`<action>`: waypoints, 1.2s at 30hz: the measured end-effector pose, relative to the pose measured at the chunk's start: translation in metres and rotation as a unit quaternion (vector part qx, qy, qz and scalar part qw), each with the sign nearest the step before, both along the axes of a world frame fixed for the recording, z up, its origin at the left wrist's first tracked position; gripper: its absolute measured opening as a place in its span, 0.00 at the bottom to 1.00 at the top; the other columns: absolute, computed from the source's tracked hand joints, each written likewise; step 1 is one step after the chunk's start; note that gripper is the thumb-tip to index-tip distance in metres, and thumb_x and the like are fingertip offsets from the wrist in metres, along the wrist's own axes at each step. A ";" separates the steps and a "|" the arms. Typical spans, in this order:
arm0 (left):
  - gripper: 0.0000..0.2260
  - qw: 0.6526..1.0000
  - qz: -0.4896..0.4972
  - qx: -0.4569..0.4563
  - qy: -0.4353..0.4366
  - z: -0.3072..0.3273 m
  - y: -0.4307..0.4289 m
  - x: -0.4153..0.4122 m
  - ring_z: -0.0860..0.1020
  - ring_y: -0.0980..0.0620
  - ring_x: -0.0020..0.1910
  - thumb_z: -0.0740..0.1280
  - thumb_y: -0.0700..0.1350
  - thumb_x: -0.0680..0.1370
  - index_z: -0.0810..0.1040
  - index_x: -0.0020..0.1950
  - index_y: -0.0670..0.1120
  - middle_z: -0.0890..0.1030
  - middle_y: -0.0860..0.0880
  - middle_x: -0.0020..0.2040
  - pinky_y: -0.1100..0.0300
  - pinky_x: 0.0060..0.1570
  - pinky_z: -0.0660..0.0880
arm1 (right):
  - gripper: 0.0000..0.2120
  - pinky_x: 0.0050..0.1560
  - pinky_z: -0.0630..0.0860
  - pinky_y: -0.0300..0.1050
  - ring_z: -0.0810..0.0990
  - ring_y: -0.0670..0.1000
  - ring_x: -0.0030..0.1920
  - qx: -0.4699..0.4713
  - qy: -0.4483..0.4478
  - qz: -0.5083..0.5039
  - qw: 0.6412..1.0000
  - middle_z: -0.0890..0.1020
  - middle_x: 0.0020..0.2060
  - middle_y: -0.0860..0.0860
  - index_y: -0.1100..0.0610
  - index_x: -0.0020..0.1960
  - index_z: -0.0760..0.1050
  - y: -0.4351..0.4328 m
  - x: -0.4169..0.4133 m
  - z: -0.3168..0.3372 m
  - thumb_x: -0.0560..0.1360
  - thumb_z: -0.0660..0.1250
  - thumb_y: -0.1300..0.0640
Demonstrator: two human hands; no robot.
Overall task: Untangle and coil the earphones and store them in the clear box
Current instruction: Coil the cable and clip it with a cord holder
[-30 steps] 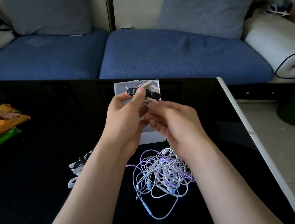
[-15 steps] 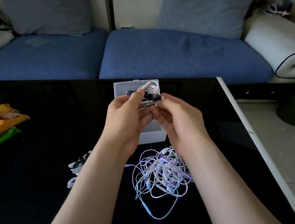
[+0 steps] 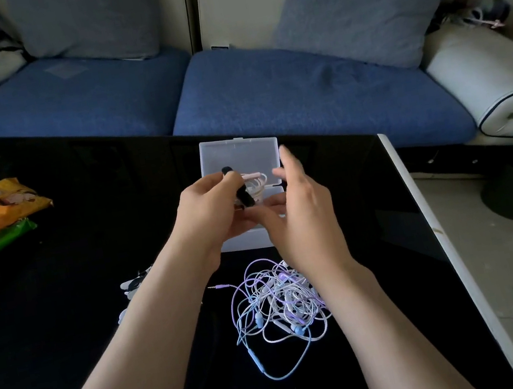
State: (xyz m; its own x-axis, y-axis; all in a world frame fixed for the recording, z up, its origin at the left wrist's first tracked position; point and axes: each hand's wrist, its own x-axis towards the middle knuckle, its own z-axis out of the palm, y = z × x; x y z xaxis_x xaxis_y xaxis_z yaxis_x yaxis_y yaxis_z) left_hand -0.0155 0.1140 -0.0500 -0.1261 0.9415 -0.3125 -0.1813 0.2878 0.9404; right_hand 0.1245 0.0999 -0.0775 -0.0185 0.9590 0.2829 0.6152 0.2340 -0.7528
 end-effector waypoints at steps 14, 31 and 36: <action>0.10 0.969 -0.074 0.030 0.233 -0.026 0.015 -0.022 0.88 0.49 0.44 0.64 0.48 0.85 0.84 0.57 0.47 0.88 0.46 0.46 0.59 0.41 0.79 | 0.34 0.60 0.73 0.35 0.82 0.50 0.61 -0.083 -0.055 0.047 0.994 0.81 0.66 0.50 0.49 0.79 0.70 0.017 0.001 -0.007 0.77 0.78 0.60; 0.15 0.790 -0.173 0.038 0.587 -0.061 0.009 -0.053 0.80 0.40 0.54 0.68 0.35 0.79 0.81 0.64 0.49 0.74 0.44 0.61 0.52 0.47 0.76 | 0.23 0.53 0.77 0.48 0.80 0.58 0.58 -0.233 -0.185 0.035 0.954 0.80 0.63 0.56 0.52 0.76 0.70 0.060 -0.035 -0.026 0.81 0.65 0.59; 0.15 0.797 -0.161 0.038 0.581 -0.057 0.006 -0.053 0.79 0.40 0.54 0.67 0.33 0.78 0.78 0.62 0.45 0.76 0.44 0.58 0.52 0.46 0.75 | 0.16 0.65 0.74 0.57 0.76 0.62 0.66 -0.308 -0.245 0.073 0.916 0.80 0.64 0.58 0.54 0.69 0.71 0.066 -0.041 -0.038 0.87 0.51 0.50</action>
State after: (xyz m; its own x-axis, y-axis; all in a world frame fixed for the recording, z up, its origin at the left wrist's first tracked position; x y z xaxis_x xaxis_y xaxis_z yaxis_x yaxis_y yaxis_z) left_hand -0.0684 0.1198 -0.1070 -0.0373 0.9941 -0.1018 0.8964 0.0783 0.4363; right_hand 0.0834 0.1660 -0.1150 -0.1400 0.9108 -0.3883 0.9107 -0.0355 -0.4115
